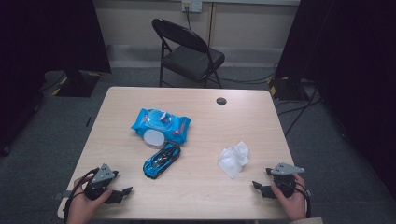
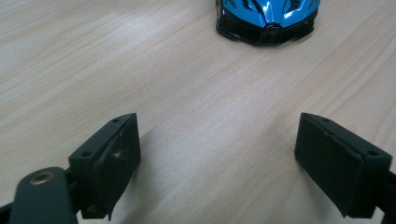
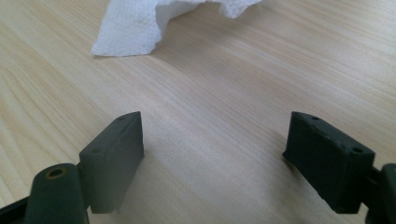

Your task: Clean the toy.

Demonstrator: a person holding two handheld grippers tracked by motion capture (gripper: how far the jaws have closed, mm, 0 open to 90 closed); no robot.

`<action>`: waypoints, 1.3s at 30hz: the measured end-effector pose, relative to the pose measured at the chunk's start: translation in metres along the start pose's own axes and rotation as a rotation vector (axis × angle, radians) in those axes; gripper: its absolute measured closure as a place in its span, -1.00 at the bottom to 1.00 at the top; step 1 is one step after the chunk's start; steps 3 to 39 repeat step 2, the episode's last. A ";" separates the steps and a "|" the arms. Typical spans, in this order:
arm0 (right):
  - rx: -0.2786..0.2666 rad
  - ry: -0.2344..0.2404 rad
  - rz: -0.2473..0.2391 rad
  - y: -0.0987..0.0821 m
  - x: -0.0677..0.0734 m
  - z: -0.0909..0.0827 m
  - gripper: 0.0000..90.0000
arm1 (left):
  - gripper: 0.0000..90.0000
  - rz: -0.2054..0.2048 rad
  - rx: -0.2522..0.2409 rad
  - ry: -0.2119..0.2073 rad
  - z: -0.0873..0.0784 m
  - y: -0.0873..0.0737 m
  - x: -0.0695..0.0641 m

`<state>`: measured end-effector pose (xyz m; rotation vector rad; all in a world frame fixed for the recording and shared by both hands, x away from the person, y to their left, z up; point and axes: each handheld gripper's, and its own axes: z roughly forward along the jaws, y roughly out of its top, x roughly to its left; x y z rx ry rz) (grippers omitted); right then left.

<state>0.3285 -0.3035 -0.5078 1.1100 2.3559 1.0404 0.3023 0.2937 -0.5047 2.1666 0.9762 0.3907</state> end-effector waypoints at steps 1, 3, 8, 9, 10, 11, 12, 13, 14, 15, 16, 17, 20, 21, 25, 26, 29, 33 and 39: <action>0.001 0.001 -0.001 0.000 0.000 0.000 -0.59 | -0.74 0.000 -0.005 0.002 0.000 0.000 0.000; 0.001 0.001 0.000 0.000 0.000 0.000 -0.59 | -0.76 0.000 -0.005 0.002 0.000 0.000 0.000; 0.001 0.001 0.000 0.000 0.000 0.000 -0.59 | -0.76 0.000 -0.005 0.002 0.000 0.000 0.000; 0.001 0.001 0.000 0.000 0.000 0.000 -0.59 | -0.76 0.000 -0.005 0.002 0.000 0.000 0.000; 0.001 0.001 0.000 0.000 0.000 0.000 -0.59 | -0.76 0.000 -0.005 0.002 0.000 0.000 0.000; 0.001 0.001 0.000 0.000 0.000 0.000 -0.59 | -0.76 0.000 -0.005 0.002 0.000 0.000 0.000; 0.001 0.001 0.000 0.000 0.000 0.000 -0.59 | -0.76 0.000 -0.005 0.002 0.000 0.000 0.000; 0.001 0.001 0.000 0.000 0.000 0.000 -0.59 | -0.76 0.000 -0.005 0.002 0.000 0.000 0.000; 0.001 0.001 0.000 0.000 0.000 0.000 -0.59 | -0.76 0.000 -0.005 0.002 0.000 0.000 0.000; 0.001 0.001 0.000 0.000 0.000 0.000 -0.59 | -0.76 0.000 -0.005 0.002 0.000 0.000 0.000; 0.001 0.001 0.000 0.000 0.000 0.000 -0.59 | -0.76 0.000 -0.005 0.002 0.000 0.000 0.000; 0.001 0.001 0.000 0.000 0.000 0.000 -0.59 | -0.76 0.000 -0.005 0.002 0.000 0.000 0.000; 0.001 0.001 0.000 0.000 0.000 0.000 -0.59 | -0.76 0.000 -0.005 0.002 0.000 0.000 0.000; 0.001 0.001 0.000 0.000 0.000 0.000 -0.59 | -0.76 0.000 -0.005 0.002 0.000 0.000 0.000; 0.001 0.001 0.000 0.000 0.000 0.000 -0.59 | -0.76 0.000 -0.005 0.002 0.000 0.000 0.000; 0.001 0.001 0.000 0.000 0.000 0.000 -0.59 | -0.76 0.000 -0.005 0.002 0.000 0.000 0.000; 0.001 0.001 0.000 0.000 0.000 0.000 -0.59 | -0.76 0.000 -0.005 0.002 0.000 0.000 0.000; 0.001 0.001 0.000 0.000 0.000 0.000 -0.59 | -0.76 0.000 -0.005 0.002 0.000 0.000 0.000; 0.001 0.001 0.000 0.000 0.000 0.000 -0.59 | -0.76 0.000 -0.005 0.002 0.000 0.000 0.000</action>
